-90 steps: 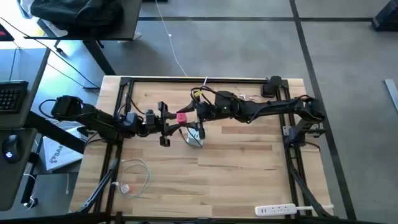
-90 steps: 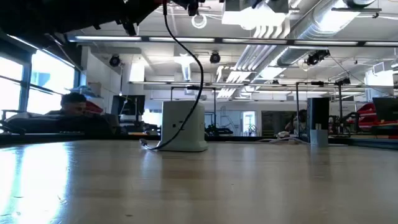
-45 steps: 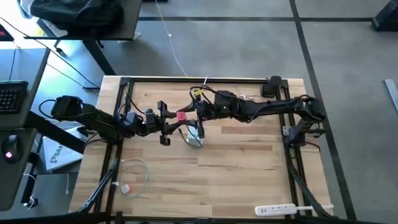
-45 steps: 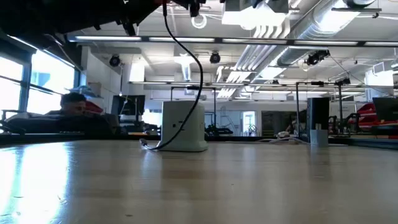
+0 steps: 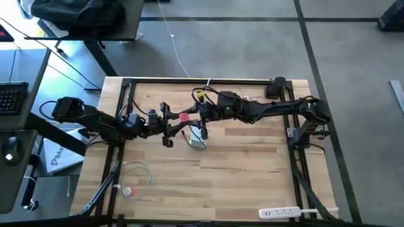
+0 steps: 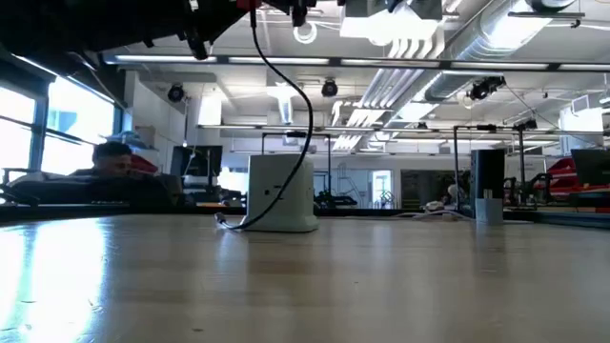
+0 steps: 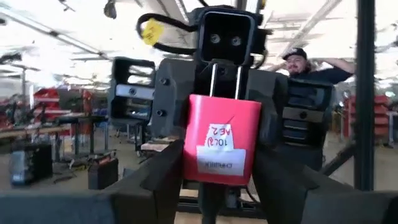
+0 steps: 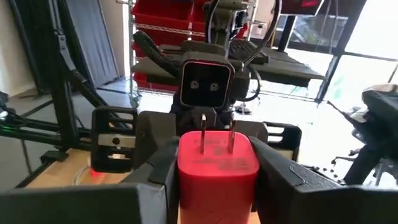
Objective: Insert USB
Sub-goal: Insert the pink charger adapter into the top white outlet extension
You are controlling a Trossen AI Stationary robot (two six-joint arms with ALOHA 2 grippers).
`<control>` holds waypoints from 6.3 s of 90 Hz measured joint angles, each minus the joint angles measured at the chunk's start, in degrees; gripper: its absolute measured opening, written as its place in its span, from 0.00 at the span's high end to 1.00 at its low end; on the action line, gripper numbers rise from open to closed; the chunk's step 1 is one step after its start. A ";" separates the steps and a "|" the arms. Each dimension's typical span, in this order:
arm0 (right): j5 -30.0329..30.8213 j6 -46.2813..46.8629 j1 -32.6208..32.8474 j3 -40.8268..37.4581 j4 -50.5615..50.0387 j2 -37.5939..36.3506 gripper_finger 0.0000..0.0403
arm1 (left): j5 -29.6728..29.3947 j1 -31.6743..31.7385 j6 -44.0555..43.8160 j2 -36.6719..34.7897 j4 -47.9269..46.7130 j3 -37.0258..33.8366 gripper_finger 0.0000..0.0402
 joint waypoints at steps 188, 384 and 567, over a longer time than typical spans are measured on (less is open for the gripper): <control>-3.28 -1.10 0.07 -0.07 -5.73 0.11 0.72 | 0.36 0.04 -1.29 -0.04 -21.95 7.23 0.62; -4.70 12.82 1.29 -0.07 -60.78 2.23 0.72 | -4.13 0.04 -15.83 1.99 -52.91 6.12 0.40; -32.60 -3.13 -16.25 -0.13 -60.99 18.87 0.72 | -10.77 -3.33 -0.99 8.51 -46.71 6.43 0.40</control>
